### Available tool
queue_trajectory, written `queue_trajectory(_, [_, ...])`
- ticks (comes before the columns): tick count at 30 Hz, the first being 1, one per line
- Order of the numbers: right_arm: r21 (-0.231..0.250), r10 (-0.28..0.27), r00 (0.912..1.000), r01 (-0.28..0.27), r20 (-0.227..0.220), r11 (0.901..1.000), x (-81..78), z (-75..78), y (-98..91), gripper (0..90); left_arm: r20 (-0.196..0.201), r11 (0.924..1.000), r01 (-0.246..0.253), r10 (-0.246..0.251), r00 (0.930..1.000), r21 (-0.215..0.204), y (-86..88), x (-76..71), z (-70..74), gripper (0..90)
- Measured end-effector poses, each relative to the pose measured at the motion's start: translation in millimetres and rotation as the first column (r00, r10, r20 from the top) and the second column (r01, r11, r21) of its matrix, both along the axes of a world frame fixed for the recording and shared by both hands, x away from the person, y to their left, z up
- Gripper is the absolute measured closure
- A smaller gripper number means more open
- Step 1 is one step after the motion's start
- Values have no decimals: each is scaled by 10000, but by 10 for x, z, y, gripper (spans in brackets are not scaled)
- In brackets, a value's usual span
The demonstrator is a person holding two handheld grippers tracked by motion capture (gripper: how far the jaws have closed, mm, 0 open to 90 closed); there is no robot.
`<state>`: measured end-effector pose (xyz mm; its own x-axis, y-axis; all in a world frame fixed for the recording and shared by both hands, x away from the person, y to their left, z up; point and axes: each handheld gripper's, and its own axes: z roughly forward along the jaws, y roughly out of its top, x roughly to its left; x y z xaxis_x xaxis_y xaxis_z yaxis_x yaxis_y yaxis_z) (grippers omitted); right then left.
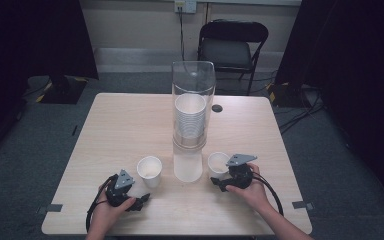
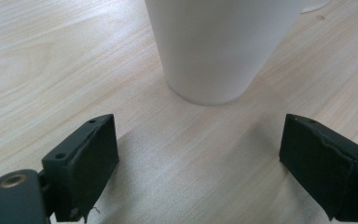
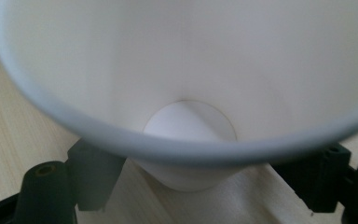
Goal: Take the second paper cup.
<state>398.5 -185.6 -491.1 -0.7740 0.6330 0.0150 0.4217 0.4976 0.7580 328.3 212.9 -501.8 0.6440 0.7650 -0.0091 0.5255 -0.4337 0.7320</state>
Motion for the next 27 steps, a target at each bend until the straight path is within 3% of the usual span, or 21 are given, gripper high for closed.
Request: queue_trajectory(27, [318, -244, 9993, 254, -294, 9992, -96, 84, -377, 149, 0, 10000, 1, -1, 10000, -1, 0, 0, 0, 109])
